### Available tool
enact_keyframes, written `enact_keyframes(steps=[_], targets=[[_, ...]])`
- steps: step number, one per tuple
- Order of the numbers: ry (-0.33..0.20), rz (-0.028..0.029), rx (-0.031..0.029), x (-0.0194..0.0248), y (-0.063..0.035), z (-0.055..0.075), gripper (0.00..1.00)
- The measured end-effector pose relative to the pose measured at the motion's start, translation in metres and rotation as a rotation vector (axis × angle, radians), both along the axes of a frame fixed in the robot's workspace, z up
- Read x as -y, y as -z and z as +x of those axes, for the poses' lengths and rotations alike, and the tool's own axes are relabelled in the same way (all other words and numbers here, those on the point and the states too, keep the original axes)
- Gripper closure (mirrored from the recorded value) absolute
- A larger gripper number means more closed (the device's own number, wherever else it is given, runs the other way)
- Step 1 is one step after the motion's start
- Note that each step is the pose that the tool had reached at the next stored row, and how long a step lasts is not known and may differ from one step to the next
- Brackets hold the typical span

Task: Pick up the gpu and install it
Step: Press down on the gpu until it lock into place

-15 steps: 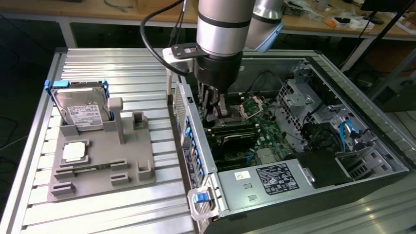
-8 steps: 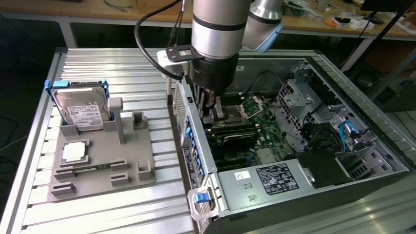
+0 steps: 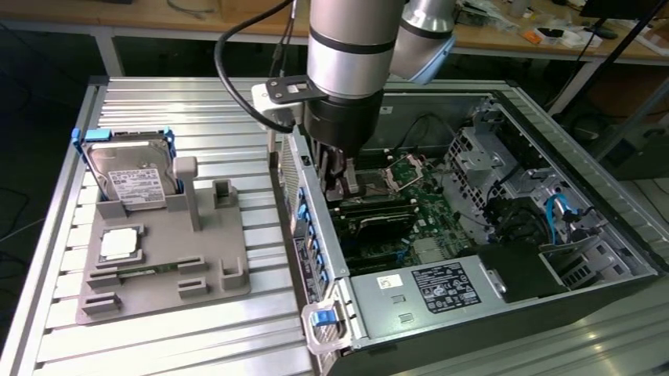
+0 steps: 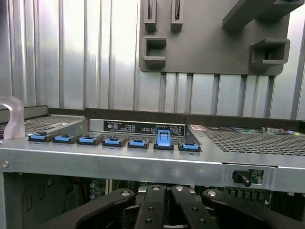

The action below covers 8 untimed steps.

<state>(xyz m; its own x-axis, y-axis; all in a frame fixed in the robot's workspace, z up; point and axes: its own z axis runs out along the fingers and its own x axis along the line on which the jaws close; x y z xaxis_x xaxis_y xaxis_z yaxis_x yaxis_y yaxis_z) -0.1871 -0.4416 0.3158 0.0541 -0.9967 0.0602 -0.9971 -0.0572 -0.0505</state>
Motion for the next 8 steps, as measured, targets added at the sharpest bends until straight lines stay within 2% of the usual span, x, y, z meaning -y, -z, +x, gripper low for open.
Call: enact_keyframes(steps=[2,6,8], targets=[[0.000,0.0118,0.0001,0.0013,0.0013,-0.0001,0.89],[0.000,0.0124,0.0000,0.0017,0.0018,-0.0001,0.89],[0.000,0.0153,0.0000,0.0024,0.0018,0.0000,0.89]])
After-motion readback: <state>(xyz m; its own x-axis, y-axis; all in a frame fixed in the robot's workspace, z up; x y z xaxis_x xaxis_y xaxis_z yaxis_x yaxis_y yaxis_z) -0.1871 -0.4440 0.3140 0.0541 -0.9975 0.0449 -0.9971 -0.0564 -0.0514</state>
